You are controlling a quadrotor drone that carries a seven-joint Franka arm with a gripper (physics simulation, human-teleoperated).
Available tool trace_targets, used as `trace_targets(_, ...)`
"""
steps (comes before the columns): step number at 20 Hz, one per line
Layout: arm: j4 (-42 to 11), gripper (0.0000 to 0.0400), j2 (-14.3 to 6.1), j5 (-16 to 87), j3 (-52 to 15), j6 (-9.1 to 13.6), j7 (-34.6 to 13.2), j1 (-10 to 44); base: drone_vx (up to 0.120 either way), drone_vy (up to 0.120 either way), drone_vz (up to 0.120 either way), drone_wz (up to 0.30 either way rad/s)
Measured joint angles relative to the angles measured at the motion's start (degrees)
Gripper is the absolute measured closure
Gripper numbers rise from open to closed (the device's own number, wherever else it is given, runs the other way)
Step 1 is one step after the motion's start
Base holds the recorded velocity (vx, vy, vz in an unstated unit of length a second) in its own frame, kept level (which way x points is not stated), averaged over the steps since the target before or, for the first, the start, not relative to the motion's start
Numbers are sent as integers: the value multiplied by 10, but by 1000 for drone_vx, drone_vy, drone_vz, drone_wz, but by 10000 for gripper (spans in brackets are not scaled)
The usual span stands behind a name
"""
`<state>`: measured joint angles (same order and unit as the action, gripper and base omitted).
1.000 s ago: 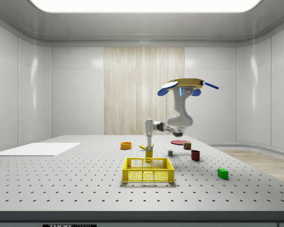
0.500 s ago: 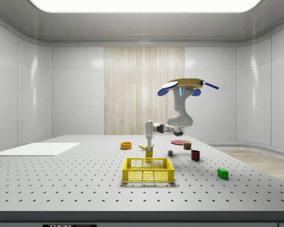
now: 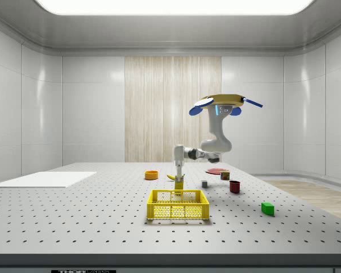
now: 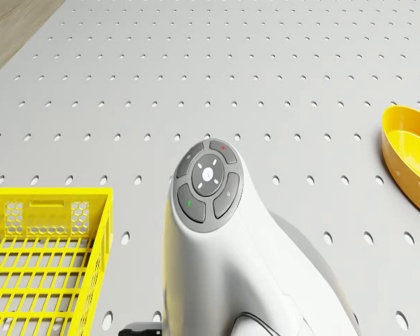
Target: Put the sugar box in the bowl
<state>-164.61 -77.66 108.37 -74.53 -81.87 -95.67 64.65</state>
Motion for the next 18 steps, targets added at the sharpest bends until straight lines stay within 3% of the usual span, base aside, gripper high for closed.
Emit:
trace_targets(7, -5, 234, -7, -42, -42, 6, -20, 7, 109, -109, 120, 0)
trace_targets(18, -5, 233, -26, -63, -59, -8, -24, 12, 120, -120, 120, 0)
